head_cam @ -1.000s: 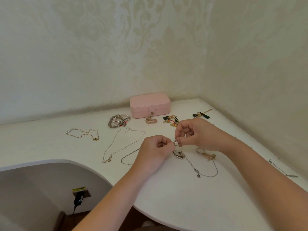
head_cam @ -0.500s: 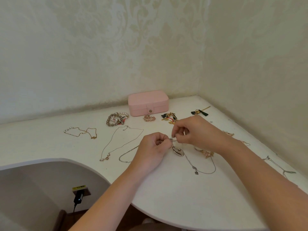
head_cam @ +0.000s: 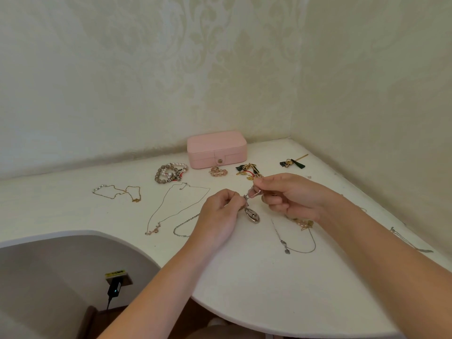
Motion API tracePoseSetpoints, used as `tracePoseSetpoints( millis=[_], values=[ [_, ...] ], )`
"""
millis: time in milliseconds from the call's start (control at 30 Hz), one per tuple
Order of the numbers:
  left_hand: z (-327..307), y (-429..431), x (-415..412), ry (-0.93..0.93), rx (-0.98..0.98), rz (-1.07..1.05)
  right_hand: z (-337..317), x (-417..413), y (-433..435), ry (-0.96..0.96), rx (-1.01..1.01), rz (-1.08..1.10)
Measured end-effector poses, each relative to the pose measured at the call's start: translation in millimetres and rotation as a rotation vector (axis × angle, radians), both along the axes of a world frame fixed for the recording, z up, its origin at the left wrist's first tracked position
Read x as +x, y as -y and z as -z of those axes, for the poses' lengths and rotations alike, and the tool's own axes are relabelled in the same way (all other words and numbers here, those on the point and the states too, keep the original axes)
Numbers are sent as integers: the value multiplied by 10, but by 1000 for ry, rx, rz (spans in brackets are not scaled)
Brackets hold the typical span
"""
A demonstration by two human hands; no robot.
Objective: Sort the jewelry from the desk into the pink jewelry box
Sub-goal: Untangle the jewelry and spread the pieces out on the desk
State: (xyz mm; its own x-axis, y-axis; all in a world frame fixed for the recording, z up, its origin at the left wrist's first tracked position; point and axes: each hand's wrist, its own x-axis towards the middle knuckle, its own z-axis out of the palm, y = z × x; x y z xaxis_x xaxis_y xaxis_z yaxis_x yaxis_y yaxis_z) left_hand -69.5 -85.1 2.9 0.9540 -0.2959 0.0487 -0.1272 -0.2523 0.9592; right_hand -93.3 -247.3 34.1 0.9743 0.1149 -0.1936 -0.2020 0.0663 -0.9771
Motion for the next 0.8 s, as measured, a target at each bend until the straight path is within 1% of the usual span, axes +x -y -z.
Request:
tracePoseSetpoints(
  millis=[67, 233, 333, 567, 800],
  values=[
    [1, -6, 8, -28, -23, -10, 16, 15, 2, -5, 24, -7],
    [-27, -19, -9, -172, -254, 47, 9, -1, -20, 23, 63, -29],
    [-46, -22, -12, -228, -332, 74, 37, 11, -5, 53, 64, -52],
    [-46, -34, -12, -253, -374, 32, 28, 27, 46, 108, 104, -45],
    [-50, -40, -35, -205, -303, 52, 23, 19, 51, 77, 63, -35]
  ],
)
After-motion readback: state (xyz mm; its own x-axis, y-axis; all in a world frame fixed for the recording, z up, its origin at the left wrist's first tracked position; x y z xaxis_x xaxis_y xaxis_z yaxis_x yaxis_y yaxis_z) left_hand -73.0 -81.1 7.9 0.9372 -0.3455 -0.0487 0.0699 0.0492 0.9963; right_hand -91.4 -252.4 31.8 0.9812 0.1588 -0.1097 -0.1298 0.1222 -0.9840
